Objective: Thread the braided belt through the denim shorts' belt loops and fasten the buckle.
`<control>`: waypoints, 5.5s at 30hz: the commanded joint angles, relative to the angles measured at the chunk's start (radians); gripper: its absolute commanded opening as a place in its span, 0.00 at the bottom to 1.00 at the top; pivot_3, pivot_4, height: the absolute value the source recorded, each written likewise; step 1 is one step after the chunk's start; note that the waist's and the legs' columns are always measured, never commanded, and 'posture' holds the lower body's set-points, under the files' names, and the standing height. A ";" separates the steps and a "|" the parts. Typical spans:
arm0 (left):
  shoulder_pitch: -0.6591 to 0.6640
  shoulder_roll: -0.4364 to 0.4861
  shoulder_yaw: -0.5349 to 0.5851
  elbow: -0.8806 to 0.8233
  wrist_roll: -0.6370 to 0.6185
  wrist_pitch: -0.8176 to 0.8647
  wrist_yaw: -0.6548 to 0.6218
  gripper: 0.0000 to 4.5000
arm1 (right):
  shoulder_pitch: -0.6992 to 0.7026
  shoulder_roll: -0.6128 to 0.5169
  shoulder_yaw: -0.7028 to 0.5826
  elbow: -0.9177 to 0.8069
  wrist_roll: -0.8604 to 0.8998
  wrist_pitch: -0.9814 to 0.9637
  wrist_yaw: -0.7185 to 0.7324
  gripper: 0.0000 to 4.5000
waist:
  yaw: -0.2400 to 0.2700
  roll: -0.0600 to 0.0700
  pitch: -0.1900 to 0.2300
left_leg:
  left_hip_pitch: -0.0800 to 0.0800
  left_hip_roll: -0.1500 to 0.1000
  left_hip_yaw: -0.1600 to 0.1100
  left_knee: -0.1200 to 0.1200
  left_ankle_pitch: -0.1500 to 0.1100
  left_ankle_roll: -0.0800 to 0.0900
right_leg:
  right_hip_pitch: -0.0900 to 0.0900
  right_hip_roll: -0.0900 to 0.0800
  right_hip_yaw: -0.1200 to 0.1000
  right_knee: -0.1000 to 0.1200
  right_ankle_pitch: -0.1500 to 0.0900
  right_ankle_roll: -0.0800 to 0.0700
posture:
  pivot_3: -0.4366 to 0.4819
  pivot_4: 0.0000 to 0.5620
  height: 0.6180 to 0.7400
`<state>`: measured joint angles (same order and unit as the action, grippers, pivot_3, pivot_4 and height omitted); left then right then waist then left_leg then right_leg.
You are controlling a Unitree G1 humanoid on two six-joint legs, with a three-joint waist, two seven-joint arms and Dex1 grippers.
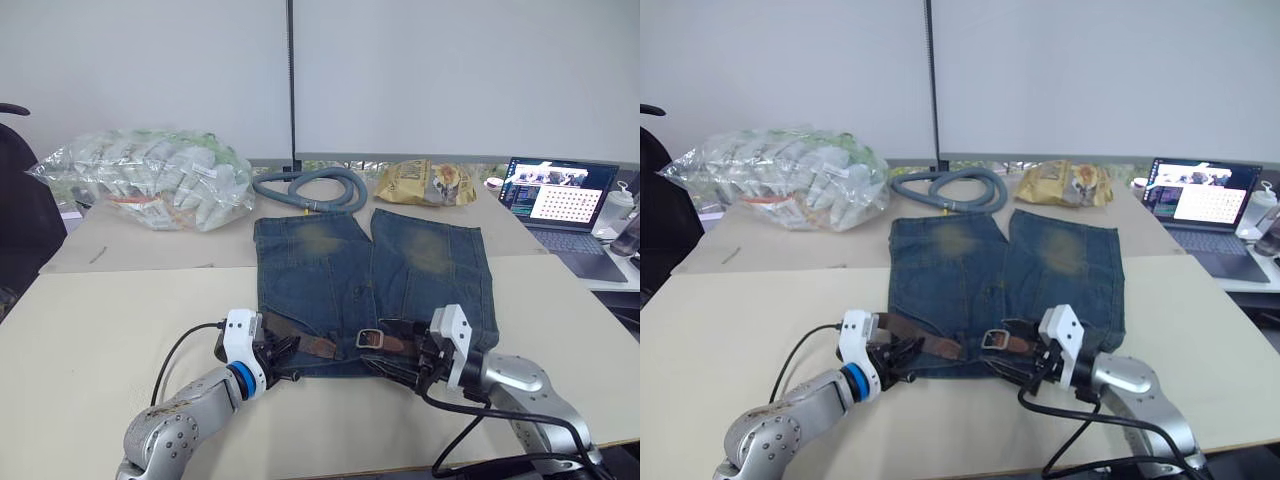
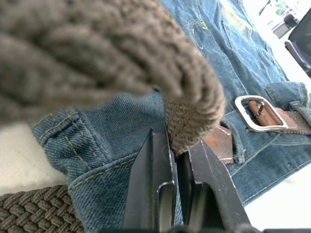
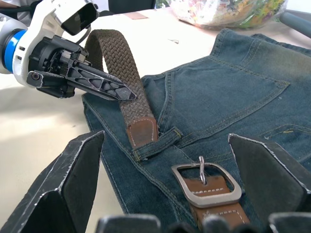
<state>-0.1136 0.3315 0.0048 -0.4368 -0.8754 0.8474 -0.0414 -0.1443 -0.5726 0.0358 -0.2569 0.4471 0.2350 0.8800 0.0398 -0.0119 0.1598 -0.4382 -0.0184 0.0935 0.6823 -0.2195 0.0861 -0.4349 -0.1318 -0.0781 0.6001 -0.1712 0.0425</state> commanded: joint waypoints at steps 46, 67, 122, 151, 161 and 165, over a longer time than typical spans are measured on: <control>-0.145 -0.106 -0.080 0.044 0.185 0.170 -0.084 0.00 | 0.002 -0.012 0.031 -0.175 0.101 0.416 -0.127 0.99 | 0.004 -0.001 0.000 | 0.000 0.000 0.000 0.002 -0.002 0.005 | 0.000 0.000 0.002 0.001 0.000 0.000 | 0.48 0.27 1.00; -0.128 -0.161 -0.063 0.032 0.228 0.160 -0.067 0.00 | -0.068 -0.015 0.069 -0.200 0.119 0.627 -0.203 0.99 | 0.003 -0.002 -0.002 | 0.000 -0.001 0.000 0.002 -0.003 0.007 | 0.000 0.000 0.005 0.001 0.000 0.000 | 0.48 0.27 1.00; -0.083 -0.092 -0.058 0.019 0.304 0.079 -0.252 0.99 | -0.114 0.142 -0.226 -0.205 0.455 0.896 -0.416 0.00 | -0.003 -0.002 -0.002 | 0.000 -0.001 0.000 0.002 -0.006 0.011 | -0.001 0.001 0.007 0.002 0.000 0.001 | 0.48 0.27 1.00; 0.036 0.134 -0.059 -0.154 0.281 -0.174 -0.552 0.99 | -0.089 -0.163 -0.496 -0.038 0.639 0.923 -0.318 0.00 | 0.002 -0.002 -0.002 | 0.000 0.001 0.000 0.002 -0.008 0.014 | 0.000 0.000 0.010 -0.001 -0.004 -0.005 | 0.48 0.27 1.00; 0.101 0.118 -0.070 -0.170 0.299 -0.330 -0.621 0.99 | -0.119 -0.173 -0.570 0.003 0.773 0.959 -0.375 0.00 | 0.002 -0.002 -0.002 | 0.000 0.001 0.001 0.002 -0.008 0.014 | 0.001 0.000 0.009 -0.003 -0.004 -0.005 | 0.48 0.27 1.00; 0.050 0.062 -0.111 -0.152 0.296 -0.391 -0.643 0.99 | -0.144 -0.161 -0.592 0.009 0.909 0.989 -0.454 0.00 | 0.002 -0.002 -0.002 | 0.000 0.001 0.001 0.002 -0.009 0.015 | 0.002 0.000 0.009 -0.004 -0.004 -0.005 | 0.48 0.27 1.00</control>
<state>-0.0270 0.4189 -0.0749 -0.5706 -0.5733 0.5030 -0.6687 -0.2613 -0.7328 -0.5214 -0.2351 1.2643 1.2094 0.4601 0.0421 -0.0141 0.1579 -0.4382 -0.0180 0.0941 0.6844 -0.2282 0.1015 -0.4329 -0.1319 -0.0686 0.5957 -0.1751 0.0376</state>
